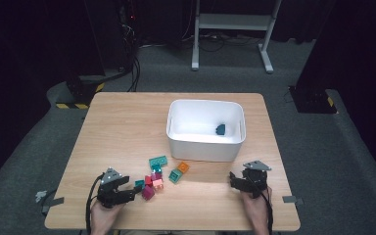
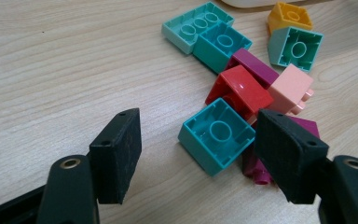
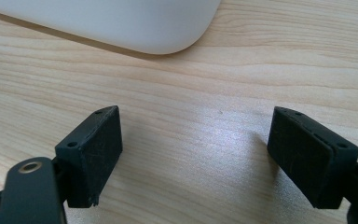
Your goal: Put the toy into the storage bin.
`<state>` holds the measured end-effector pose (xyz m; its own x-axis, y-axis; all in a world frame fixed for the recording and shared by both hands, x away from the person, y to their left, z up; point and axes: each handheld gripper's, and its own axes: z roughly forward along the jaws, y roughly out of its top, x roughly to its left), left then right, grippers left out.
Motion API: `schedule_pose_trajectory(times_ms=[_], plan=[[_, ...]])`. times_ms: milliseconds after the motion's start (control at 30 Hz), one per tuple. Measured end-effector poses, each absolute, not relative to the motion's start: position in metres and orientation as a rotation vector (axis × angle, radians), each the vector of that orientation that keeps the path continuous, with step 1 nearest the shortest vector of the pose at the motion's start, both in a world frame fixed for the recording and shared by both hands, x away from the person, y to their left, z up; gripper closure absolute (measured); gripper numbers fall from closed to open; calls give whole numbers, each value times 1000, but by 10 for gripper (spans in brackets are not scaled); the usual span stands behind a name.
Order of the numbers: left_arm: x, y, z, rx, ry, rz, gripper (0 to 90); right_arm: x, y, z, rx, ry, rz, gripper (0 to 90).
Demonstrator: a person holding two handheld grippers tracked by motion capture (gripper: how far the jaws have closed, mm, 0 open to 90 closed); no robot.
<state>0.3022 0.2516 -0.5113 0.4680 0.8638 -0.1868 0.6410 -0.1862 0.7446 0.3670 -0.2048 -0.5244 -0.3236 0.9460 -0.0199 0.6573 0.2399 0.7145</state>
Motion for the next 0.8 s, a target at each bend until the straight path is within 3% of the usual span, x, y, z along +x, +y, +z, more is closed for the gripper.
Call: schedule_pose_trajectory(times_ms=[500, 800], plan=[[310, 244, -520, 1928, 1257, 386, 344, 367, -205, -524, 1464, 2066, 852, 176], [314, 242, -523, 1930, 1267, 419, 437, 367, -205, -524, 1464, 2066, 852, 176]])
